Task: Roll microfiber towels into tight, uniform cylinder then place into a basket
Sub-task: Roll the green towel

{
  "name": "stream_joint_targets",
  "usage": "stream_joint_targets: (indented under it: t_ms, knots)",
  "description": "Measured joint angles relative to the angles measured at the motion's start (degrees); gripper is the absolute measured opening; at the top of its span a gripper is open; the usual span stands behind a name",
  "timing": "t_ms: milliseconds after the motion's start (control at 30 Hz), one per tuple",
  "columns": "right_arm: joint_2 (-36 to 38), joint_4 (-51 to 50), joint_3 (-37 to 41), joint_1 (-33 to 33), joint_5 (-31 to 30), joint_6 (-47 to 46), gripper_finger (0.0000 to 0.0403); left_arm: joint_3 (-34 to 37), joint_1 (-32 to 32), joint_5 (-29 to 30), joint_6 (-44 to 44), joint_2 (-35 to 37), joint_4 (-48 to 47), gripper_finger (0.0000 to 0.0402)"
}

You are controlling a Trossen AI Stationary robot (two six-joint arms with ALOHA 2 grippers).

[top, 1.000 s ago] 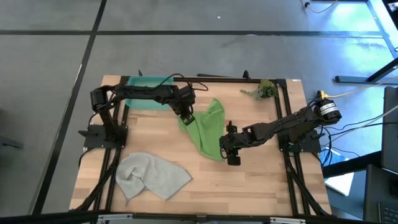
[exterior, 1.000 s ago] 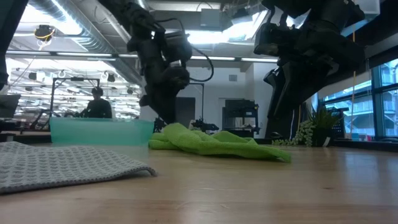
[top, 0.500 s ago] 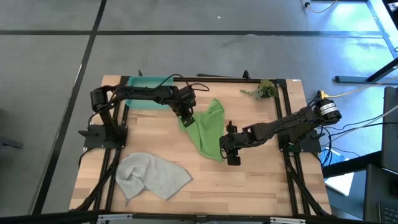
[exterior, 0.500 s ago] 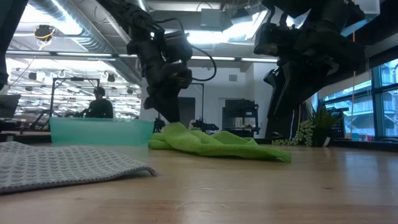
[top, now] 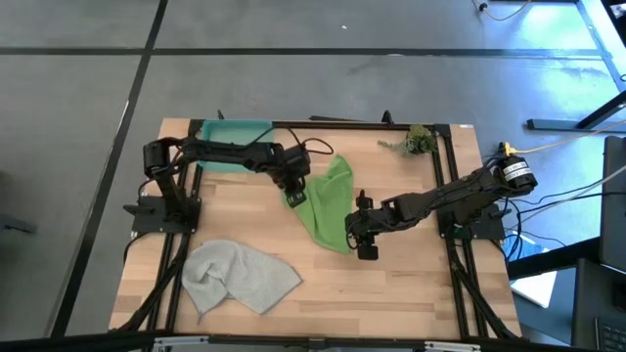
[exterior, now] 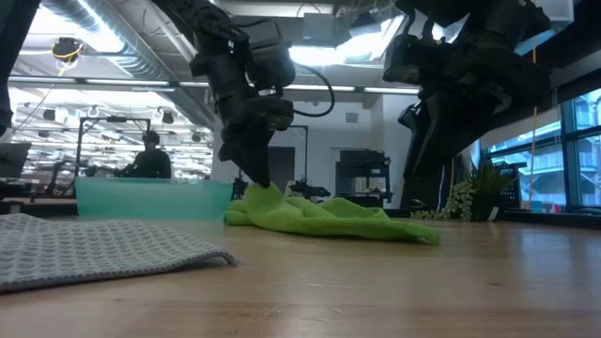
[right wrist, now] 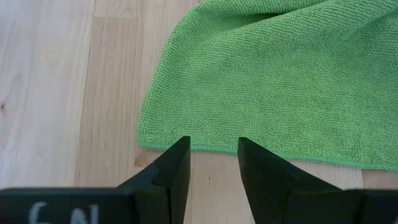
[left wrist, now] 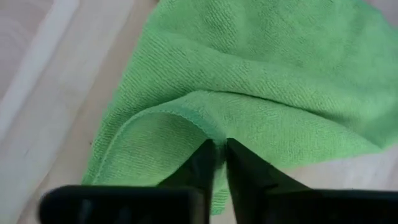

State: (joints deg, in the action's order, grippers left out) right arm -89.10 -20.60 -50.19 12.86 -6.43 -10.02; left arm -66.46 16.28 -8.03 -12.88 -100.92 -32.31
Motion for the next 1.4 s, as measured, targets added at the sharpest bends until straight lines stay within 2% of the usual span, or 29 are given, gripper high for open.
stream_joint_targets:
  t_ms: [133, 333, 500, 733, 1033, 1167, 1400]
  knots:
    - [0.0, 0.0, 0.0, 0.0, 0.0, 0.0, 0.0136, 0.0, -0.9, -2.3, -0.2, 0.0, -0.3, 0.0006]
    - [0.0, 0.1, 0.0, 0.0, -6.3, -0.2, 0.0136, 0.0, -3.2, -9.6, -2.0, 0.4, -3.1, 0.0002]
    - [0.0, 0.2, 0.0, -0.4, -7.4, -0.2, 0.0136, 0.0, -6.6, -14.2, -6.5, 0.4, -6.4, 0.0001]
    - [0.0, 0.2, 0.0, -2.4, -7.6, 0.0, 0.0136, 0.0, -11.7, -14.1, -11.0, 0.4, -9.2, 0.0001]
    - [0.0, 0.2, 0.0, -3.1, -7.6, 1.4, 0.0136, 0.0, -16.0, -12.1, -11.2, 0.2, -9.1, 0.0002]
    - [0.0, 0.2, 0.0, -3.1, -7.6, 1.5, 0.0136, 0.0, -17.8, -5.3, -12.2, 0.2, -9.1, 0.0019]
    - [0.0, 0.2, 0.0, -3.1, -7.6, 1.7, 0.0136, 0.0, -19.4, -4.5, -12.2, -0.1, -9.0, 0.0070]
